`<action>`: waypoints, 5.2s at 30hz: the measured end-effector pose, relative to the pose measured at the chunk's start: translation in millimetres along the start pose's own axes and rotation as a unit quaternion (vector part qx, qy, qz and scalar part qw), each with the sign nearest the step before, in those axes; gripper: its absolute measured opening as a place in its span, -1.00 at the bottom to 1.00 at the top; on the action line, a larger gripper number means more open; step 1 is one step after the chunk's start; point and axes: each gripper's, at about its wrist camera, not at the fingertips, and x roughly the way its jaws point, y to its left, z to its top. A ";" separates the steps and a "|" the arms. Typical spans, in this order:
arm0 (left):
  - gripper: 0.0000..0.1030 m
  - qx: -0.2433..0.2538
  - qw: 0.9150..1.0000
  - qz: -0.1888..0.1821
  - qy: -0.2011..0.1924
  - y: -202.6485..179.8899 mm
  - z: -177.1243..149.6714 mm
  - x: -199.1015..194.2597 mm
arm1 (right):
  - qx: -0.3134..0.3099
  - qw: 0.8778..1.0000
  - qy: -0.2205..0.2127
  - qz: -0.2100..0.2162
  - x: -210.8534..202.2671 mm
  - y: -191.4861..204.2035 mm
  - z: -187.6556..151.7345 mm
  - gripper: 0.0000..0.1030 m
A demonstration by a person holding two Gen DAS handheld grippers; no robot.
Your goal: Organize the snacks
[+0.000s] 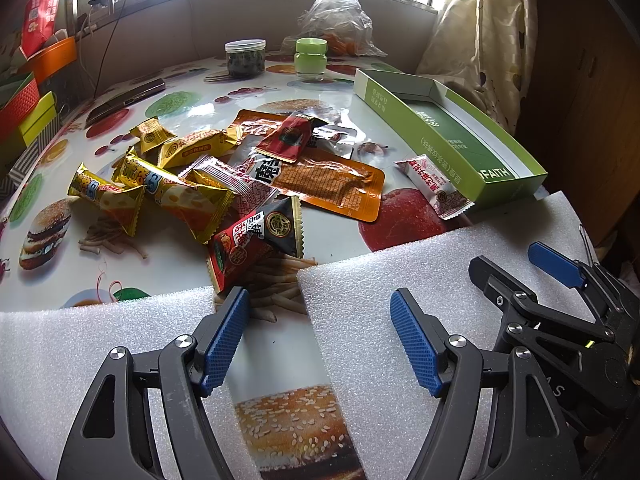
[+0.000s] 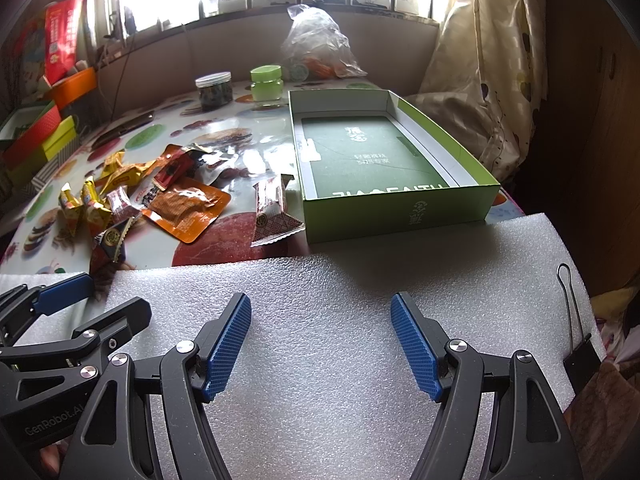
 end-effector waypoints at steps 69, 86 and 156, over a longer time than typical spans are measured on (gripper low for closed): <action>0.42 0.013 0.999 -0.014 0.033 55.9 39.7 5.8 | -0.110 0.991 0.020 0.078 42.1 44.7 67.0 -0.50; 0.14 -0.019 0.999 -0.017 0.045 65.1 48.1 22.8 | -0.063 0.992 0.049 0.100 55.0 41.6 78.5 -0.40; -0.17 -0.010 0.991 -0.133 0.014 -36.2 148.9 36.3 | 0.033 0.999 -0.004 0.033 39.9 -59.9 100.9 -0.64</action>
